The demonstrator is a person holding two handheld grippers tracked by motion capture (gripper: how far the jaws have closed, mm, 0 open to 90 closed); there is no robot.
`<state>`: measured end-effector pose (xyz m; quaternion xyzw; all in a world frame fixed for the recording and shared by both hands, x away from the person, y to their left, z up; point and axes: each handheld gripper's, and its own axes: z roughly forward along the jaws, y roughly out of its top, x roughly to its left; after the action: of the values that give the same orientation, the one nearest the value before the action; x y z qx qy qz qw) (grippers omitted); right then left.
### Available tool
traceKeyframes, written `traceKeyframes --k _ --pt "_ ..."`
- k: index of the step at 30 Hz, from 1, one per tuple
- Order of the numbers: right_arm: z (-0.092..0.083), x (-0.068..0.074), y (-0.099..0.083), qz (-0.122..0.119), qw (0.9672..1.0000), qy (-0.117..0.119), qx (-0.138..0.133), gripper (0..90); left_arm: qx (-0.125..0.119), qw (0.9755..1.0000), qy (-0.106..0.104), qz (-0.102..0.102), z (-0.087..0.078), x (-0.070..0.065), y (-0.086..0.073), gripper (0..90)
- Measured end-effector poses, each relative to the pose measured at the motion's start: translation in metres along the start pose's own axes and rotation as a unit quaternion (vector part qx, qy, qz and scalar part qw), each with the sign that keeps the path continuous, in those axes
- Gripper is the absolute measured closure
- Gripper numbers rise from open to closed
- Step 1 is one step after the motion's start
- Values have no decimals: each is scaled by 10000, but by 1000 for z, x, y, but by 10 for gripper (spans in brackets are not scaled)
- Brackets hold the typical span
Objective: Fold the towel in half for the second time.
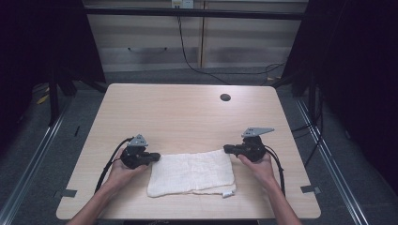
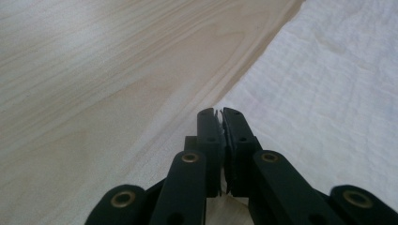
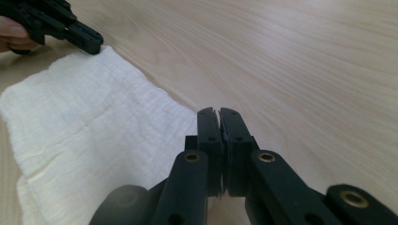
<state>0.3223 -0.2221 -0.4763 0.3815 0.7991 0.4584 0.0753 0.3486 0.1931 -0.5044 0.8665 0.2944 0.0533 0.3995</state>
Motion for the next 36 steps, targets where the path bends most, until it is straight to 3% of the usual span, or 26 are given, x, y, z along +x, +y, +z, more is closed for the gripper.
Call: traceKeyframes --k 8,19,31,36 --pt "-7 9 4 -114 9998 70 -126 883 -8 10000 25 -49 0 -1 0 866" --pt "-17 28 11 -332 9984 378 -248 883 -48 9999 116 -61 0 -3 -1 866" --pt "-25 59 -4 -606 9966 548 -60 883 7 9995 300 32 -2 -7 -1 867" --pt "-26 69 -16 -756 9957 520 95 883 67 9994 338 -34 -2 -7 -1 867"
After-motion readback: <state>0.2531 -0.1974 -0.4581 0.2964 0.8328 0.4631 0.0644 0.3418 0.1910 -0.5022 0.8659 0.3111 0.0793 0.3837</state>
